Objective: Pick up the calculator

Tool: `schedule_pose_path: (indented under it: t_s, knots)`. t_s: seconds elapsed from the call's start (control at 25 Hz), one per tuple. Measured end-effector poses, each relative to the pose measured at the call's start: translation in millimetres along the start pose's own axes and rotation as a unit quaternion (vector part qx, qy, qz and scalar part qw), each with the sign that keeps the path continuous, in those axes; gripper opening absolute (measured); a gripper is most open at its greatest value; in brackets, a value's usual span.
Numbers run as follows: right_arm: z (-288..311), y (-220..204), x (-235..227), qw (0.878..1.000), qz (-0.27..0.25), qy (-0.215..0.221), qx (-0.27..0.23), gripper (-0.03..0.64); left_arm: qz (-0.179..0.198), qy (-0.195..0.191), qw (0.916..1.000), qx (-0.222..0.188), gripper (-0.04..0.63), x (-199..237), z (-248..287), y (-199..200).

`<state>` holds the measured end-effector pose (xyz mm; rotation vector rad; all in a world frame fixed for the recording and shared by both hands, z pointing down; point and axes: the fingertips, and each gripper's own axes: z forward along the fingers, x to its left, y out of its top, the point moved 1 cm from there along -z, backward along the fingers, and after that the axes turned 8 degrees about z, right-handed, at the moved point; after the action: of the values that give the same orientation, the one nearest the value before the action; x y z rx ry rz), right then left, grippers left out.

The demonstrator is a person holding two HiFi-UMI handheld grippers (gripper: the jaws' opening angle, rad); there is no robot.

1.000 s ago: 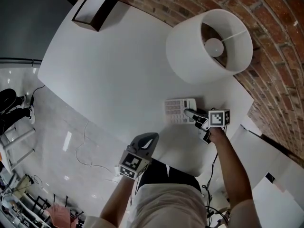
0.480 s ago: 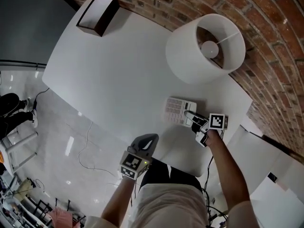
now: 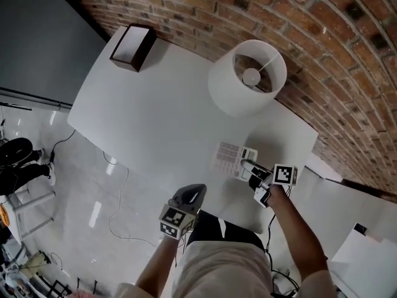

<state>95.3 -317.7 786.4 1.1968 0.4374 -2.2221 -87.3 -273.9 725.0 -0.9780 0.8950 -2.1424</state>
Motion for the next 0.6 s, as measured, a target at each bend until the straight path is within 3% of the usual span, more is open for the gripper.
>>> schedule_pose_path:
  t_s: [0.2, 0.6]
  knots:
    - [-28.7, -21.8, 47.5, 0.994, 0.040, 0.100, -0.020, 0.115, 0.008, -0.002, 1.0000, -0.002, 0.012, -20.5, -15.7, 4.7]
    - [-114.8, -68.5, 59.8, 0.994, 0.046, 0.084, -0.045, 0.115, 0.007, 0.031, 0.9993, -0.018, 0.012, -65.5, -48.9, 3.5]
